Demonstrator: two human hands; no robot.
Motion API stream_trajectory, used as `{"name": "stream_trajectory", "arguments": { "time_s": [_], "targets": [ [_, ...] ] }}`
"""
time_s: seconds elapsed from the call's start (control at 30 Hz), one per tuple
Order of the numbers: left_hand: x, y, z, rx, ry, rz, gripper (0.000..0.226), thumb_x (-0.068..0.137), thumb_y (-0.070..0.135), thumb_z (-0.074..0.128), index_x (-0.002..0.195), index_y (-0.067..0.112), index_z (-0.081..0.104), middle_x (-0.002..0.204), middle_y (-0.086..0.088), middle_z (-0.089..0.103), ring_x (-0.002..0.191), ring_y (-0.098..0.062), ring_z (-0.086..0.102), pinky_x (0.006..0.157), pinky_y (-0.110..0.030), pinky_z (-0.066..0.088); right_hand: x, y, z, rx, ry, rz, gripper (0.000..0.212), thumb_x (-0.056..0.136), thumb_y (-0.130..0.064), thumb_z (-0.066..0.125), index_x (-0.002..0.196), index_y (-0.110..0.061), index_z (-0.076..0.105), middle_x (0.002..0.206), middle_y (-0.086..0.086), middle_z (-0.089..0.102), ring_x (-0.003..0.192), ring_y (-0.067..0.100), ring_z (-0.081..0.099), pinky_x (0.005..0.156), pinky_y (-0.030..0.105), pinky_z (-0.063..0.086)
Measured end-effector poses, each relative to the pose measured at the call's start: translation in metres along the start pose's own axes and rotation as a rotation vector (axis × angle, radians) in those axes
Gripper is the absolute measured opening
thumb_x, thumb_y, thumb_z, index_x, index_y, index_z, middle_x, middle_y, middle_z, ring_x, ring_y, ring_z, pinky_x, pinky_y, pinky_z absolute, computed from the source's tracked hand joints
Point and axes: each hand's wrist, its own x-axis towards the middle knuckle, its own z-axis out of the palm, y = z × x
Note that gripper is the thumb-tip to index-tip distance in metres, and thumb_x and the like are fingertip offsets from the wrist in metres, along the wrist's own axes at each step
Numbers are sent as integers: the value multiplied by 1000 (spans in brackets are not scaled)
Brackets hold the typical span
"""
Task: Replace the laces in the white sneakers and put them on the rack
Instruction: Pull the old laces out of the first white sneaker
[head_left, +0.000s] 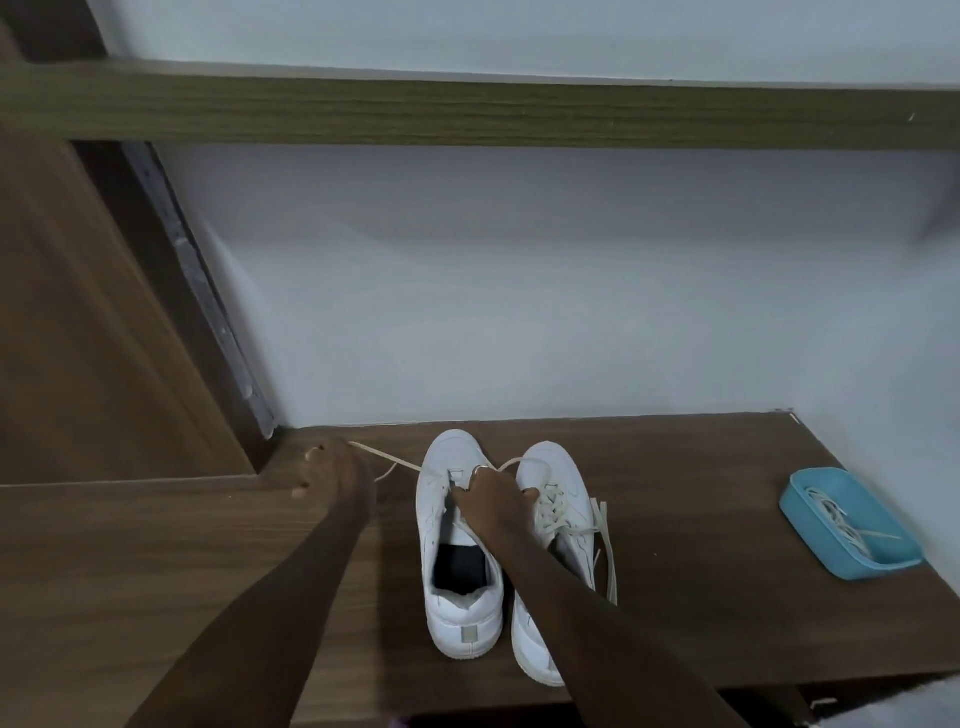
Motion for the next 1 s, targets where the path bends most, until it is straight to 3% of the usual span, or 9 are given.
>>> {"name": "stream_trajectory", "arguments": {
  "time_s": [0.13, 0.23, 0.33, 0.43, 0.57, 0.63, 0.8, 0.9, 1.0],
  "targets": [
    [22, -4, -27, -349, 245, -360, 28, 94, 11, 39, 119, 3, 50, 130, -20, 45, 122, -38, 43, 100, -53, 30, 0, -1, 7, 81, 0, 56, 35, 90, -50, 44, 99, -19, 59, 100, 0, 67, 105, 23, 58, 91, 41, 30],
    [24, -6, -33, -337, 279, -338, 27, 93, 9, 39, 116, 0, 52, 128, -21, 46, 120, -39, 43, 100, -51, 29, -1, -2, 6, 97, -3, 57, 39, 90, -51, 46, 102, -17, 59, 105, 2, 66, 108, 24, 56, 94, 41, 31],
    [16, -11, -18, -178, 103, -196, 35, 95, 15, 39, 125, 1, 49, 131, -22, 44, 123, -40, 39, 102, -52, 28, -2, 0, 6, 76, 19, 25, 39, 92, -50, 44, 100, -15, 59, 103, 2, 67, 105, 24, 58, 92, 39, 35],
    [2, -5, -1, 80, -94, 100, 34, 95, 23, 37, 123, 15, 54, 129, -11, 52, 124, -34, 42, 100, -47, 31, -5, 5, 7, 73, 102, -44, 37, 95, -44, 43, 92, -12, 61, 96, 4, 67, 97, 25, 61, 87, 36, 42],
    [-24, 17, 9, 293, -196, 587, 26, 94, 27, 44, 116, 32, 57, 123, 9, 58, 130, -19, 36, 100, -44, 25, -1, 12, 6, 87, 195, -16, 30, 98, -27, 41, 100, -9, 64, 104, 7, 62, 100, 26, 58, 83, 38, 48],
    [-33, 25, 14, 401, -252, 655, 26, 94, 21, 46, 115, 32, 56, 119, 9, 61, 128, -18, 36, 99, -45, 25, 2, 14, 5, 116, 188, 23, 26, 97, -15, 40, 104, -8, 63, 109, 7, 58, 104, 26, 55, 85, 38, 48],
    [-30, 21, 29, 184, -406, 457, 20, 91, 14, 43, 80, 29, 49, 110, 8, 62, 117, -23, 39, 95, -41, 29, 5, 16, 3, 170, 169, 11, 26, 98, -13, 40, 106, -5, 63, 114, 8, 55, 106, 25, 54, 85, 37, 47],
    [-37, 23, 24, 96, -400, 365, 24, 90, 12, 39, 91, 30, 55, 108, 9, 60, 118, -22, 37, 91, -42, 26, 0, 14, 0, 213, 92, -64, 29, 98, -29, 45, 100, -7, 64, 110, 7, 58, 101, 26, 58, 82, 36, 48],
    [-32, 22, 27, 3, -409, 325, 18, 91, 12, 39, 90, 22, 53, 106, -6, 64, 113, -29, 50, 90, -38, 32, -8, 10, -1, 96, -6, -148, 38, 95, -46, 45, 86, -11, 58, 95, 8, 66, 91, 26, 63, 75, 33, 47]
  ]
}}
